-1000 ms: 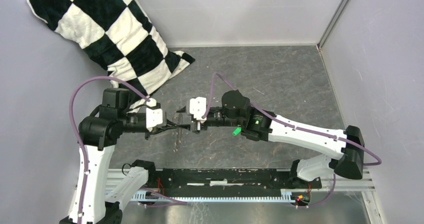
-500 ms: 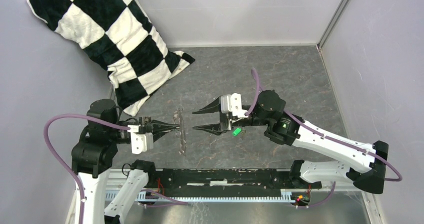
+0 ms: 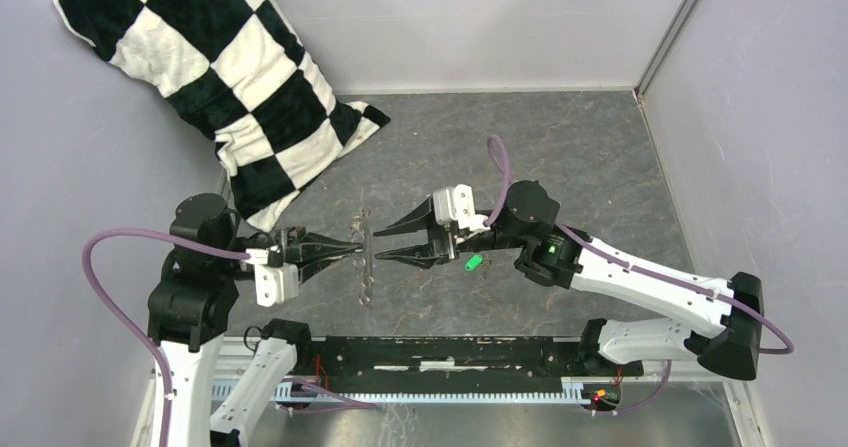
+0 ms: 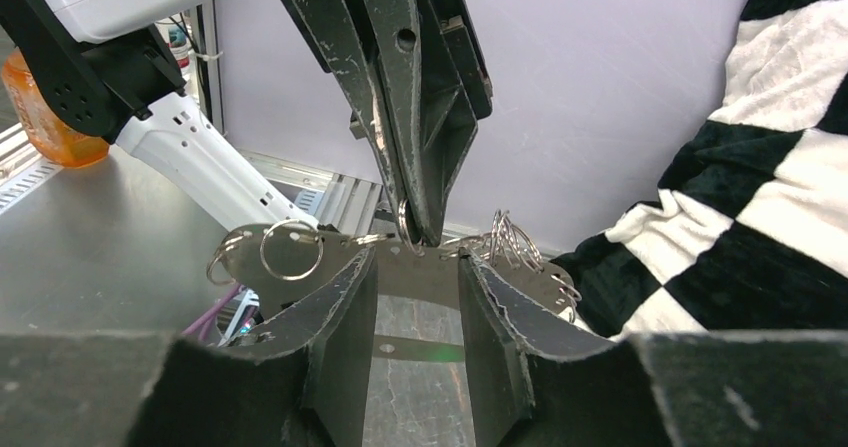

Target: Put the keys on the keyring

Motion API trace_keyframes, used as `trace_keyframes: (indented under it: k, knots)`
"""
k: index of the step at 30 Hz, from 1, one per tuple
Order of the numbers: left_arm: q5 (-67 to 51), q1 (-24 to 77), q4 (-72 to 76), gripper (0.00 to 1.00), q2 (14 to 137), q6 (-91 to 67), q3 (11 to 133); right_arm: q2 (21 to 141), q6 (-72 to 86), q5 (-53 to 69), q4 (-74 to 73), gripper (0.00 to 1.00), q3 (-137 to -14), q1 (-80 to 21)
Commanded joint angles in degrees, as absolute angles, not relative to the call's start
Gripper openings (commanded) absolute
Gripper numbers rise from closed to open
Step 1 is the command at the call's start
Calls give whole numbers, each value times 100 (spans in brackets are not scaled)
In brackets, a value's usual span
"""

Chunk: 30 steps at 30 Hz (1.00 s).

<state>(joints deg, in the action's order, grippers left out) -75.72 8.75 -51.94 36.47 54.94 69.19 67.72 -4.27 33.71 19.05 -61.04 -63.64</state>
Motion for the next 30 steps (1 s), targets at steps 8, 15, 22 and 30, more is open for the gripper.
trace_keyframes:
  k: [8,15,22,30]
  knots:
    - [-7657,870,-4933,2,3239,7366,6573,6656,-1390,2805,1573,55,-6163,-6445]
    - [-7682,870,-4930,2,3011,8343,6503,6368,-1526,2327,1277,59,-6015,-6451]
    - [-7689,870,-4930,2,2866,8820,6428,6484,-1433,2810,1566,57,-6037,-6453]
    - [-7714,862,-4944,2,2778,8622,6371,6717,-1816,3035,1661,55,-6115,-6705]
